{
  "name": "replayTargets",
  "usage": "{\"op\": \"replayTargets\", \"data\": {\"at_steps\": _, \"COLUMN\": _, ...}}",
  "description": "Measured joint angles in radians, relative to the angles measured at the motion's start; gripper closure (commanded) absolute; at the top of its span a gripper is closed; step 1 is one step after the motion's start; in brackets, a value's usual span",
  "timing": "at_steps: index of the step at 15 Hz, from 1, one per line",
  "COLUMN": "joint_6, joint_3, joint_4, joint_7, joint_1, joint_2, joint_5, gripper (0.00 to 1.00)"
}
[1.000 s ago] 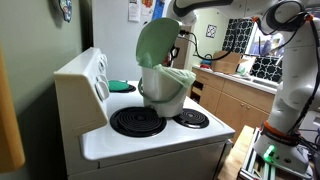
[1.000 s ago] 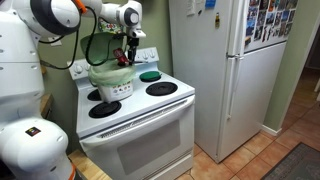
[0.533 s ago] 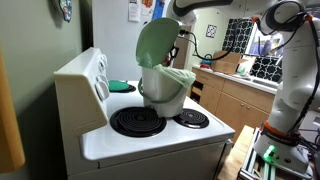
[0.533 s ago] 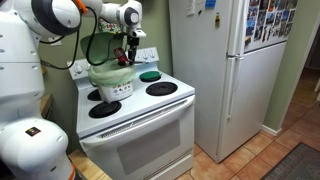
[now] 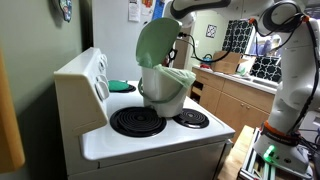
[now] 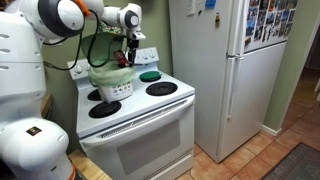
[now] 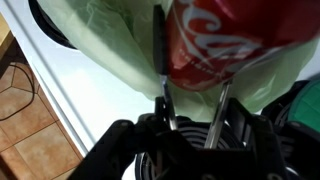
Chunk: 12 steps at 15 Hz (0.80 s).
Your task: Use the kitchen thong to lift the coke can and put it in the bin
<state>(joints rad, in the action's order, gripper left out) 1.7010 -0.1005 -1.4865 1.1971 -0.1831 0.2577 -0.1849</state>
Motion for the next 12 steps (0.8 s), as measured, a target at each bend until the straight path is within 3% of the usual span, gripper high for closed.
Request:
{"op": "replayTargets", "data": {"at_steps": 2, "joint_6": -0.013, "joint_3": -0.001, "joint_4": 0.012, "joint_7": 0.0, "joint_1": -0.014, "joint_2": 0.014, "joint_5": 0.018, "gripper": 0.51}}
{"op": "replayTargets", "data": {"at_steps": 4, "joint_6": -0.025, "joint_3": -0.002, "joint_4": 0.034, "joint_7": 0.0, "joint_1": -0.023, "joint_2": 0.028, "joint_5": 0.031, "gripper": 0.55}}
{"op": "replayTargets", "data": {"at_steps": 5, "joint_6": -0.032, "joint_3": -0.002, "joint_4": 0.044, "joint_7": 0.0, "joint_1": -0.027, "joint_2": 0.034, "joint_5": 0.038, "gripper": 0.62}}
{"op": "replayTargets", "data": {"at_steps": 12, "joint_6": -0.041, "joint_3": -0.002, "joint_4": 0.089, "joint_7": -0.001, "joint_1": -0.042, "joint_2": 0.053, "joint_5": 0.072, "gripper": 0.62}}
